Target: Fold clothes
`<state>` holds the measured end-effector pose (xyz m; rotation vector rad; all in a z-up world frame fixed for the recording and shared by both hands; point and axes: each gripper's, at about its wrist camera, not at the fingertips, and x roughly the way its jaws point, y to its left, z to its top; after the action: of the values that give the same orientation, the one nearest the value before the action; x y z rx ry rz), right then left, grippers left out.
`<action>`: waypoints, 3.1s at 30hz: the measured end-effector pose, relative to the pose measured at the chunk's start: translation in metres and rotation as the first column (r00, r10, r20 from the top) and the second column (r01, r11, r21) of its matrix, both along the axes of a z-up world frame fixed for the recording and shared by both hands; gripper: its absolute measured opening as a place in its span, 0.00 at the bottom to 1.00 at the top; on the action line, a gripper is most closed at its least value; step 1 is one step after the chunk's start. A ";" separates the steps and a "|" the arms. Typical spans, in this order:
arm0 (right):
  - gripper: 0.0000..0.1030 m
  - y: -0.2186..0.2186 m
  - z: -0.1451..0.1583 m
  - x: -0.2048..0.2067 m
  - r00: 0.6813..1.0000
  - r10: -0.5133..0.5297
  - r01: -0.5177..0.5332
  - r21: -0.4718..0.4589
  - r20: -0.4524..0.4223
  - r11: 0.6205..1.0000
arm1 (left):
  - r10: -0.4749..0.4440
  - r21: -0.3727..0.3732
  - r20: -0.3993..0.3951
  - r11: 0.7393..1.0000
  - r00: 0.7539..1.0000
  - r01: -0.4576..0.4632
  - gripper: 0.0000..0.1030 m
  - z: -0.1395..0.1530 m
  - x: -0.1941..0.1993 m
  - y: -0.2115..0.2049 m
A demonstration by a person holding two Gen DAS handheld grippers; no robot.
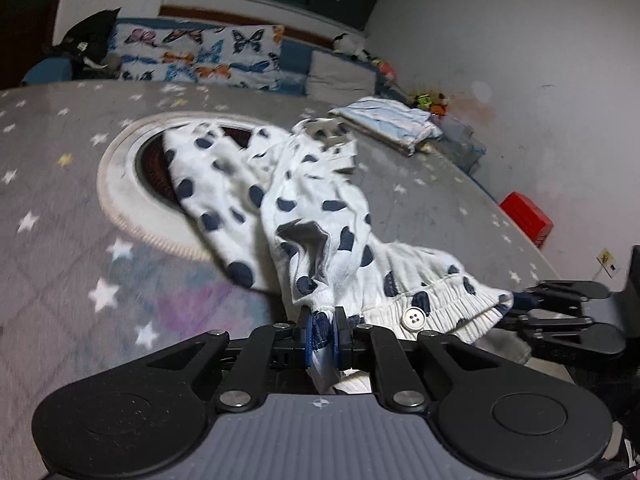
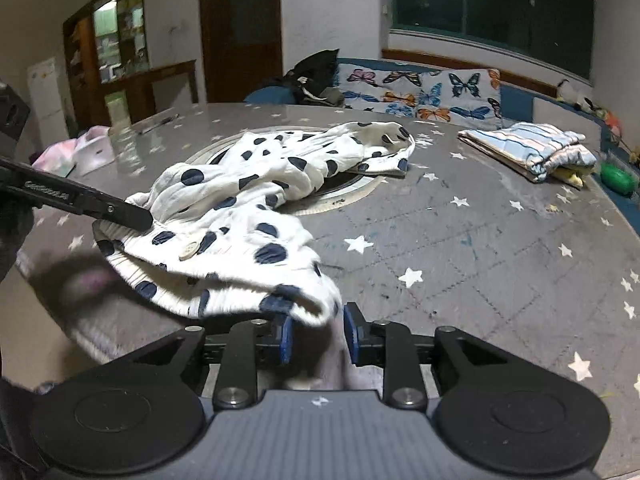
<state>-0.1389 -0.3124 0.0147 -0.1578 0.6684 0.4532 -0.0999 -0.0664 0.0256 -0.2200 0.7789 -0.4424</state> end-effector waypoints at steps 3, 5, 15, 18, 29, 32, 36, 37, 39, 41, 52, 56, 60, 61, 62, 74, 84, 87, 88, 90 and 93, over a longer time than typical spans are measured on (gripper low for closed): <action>0.27 -0.003 0.006 -0.004 1.000 0.018 -0.018 -0.018 0.000 1.000 | 0.027 0.001 0.009 1.000 1.000 -0.027 0.10 0.001 -0.002 0.007; 0.28 -0.007 0.011 -0.003 1.000 0.019 -0.019 -0.020 -0.002 1.000 | 0.039 -0.003 0.012 0.999 0.999 -0.039 0.10 0.002 -0.002 0.010; 0.28 -0.009 0.028 0.059 0.998 -0.026 0.029 -0.049 0.056 0.998 | 0.043 -0.013 -0.006 0.999 0.999 -0.043 0.10 -0.006 -0.002 0.012; 0.28 -0.001 0.029 0.094 0.997 -0.021 0.027 -0.071 0.077 0.997 | 0.045 -0.017 -0.006 0.999 0.999 -0.045 0.10 -0.006 -0.003 0.013; 0.28 0.013 0.016 0.218 0.995 -0.097 0.099 -0.056 0.022 0.994 | 0.030 -0.007 -0.009 1.000 0.999 -0.030 0.10 -0.007 -0.001 0.012; 0.28 0.013 0.008 0.244 0.993 -0.117 0.117 -0.049 -0.002 0.992 | 0.028 -0.006 -0.012 1.000 1.000 -0.028 0.10 -0.008 0.000 0.012; 0.28 0.016 0.000 0.273 0.991 -0.128 0.127 -0.035 -0.039 0.991 | 0.026 -0.007 -0.015 1.000 1.000 -0.026 0.10 -0.009 0.001 0.011; 0.28 0.018 -0.002 0.279 0.990 -0.130 0.128 -0.035 -0.046 0.991 | 0.024 -0.007 -0.015 1.000 1.000 -0.024 0.10 -0.009 0.001 0.011; 0.28 0.022 -0.007 0.290 0.989 -0.134 0.132 -0.046 -0.060 0.990 | 0.022 -0.008 -0.014 1.000 1.000 -0.022 0.10 -0.009 0.002 0.011; 0.27 0.024 -0.012 0.300 0.986 -0.148 0.144 -0.051 -0.082 0.988 | 0.020 -0.012 -0.013 1.000 1.000 -0.020 0.10 -0.010 0.002 0.012; 0.02 0.067 0.023 0.303 0.984 -0.115 0.147 -0.249 0.138 0.957 | 0.009 -0.056 0.006 0.998 1.000 -0.009 0.10 -0.013 -0.002 0.020; 0.02 0.099 0.057 0.306 0.968 -0.055 0.125 -0.279 0.245 0.952 | 0.014 -0.081 0.019 0.997 1.000 -0.012 0.10 -0.013 -0.006 0.026; 0.02 0.142 0.089 0.307 0.947 0.028 0.070 -0.291 0.320 0.954 | 0.029 -0.104 0.030 0.994 0.999 -0.026 0.10 -0.013 -0.014 0.034; 0.02 0.153 0.096 0.307 0.941 0.050 0.054 -0.294 0.335 0.954 | 0.034 -0.110 0.034 0.993 0.999 -0.030 0.10 -0.013 -0.016 0.036; 0.02 0.167 0.102 0.307 0.935 0.073 0.036 -0.297 0.346 0.954 | 0.041 -0.115 0.039 0.993 0.998 -0.036 0.10 -0.012 -0.019 0.038; 0.08 0.328 0.108 0.291 0.871 0.352 -0.241 -0.326 0.342 0.914 | 0.171 -0.133 0.033 0.977 0.985 -0.166 0.10 -0.012 -0.057 0.072; 0.23 0.323 0.098 0.279 0.874 0.396 -0.303 -0.322 0.282 0.897 | 0.214 -0.131 -0.010 0.968 0.977 -0.214 0.10 -0.018 -0.066 0.085; 0.23 0.292 0.090 0.291 0.911 0.344 -0.267 -0.310 0.229 0.913 | 0.216 -0.127 -0.011 0.968 0.976 -0.215 0.10 -0.017 -0.064 0.085; 0.23 0.281 0.086 0.296 0.923 0.324 -0.254 -0.307 0.205 0.917 | 0.217 -0.126 -0.011 0.968 0.976 -0.216 0.10 -0.018 -0.064 0.085; 0.23 0.259 0.074 0.303 0.946 0.288 -0.235 -0.300 0.146 0.924 | 0.218 -0.123 -0.012 0.968 0.976 -0.218 0.11 -0.019 -0.065 0.086; 0.23 0.225 0.053 0.309 0.970 0.238 -0.215 -0.284 0.047 0.934 | 0.219 -0.110 -0.012 0.969 0.976 -0.219 0.13 -0.020 -0.064 0.087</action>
<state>0.1696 -0.0872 0.0674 -0.5212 0.6348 0.5703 -0.1635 0.0202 0.0054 -0.4057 0.7210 -0.2760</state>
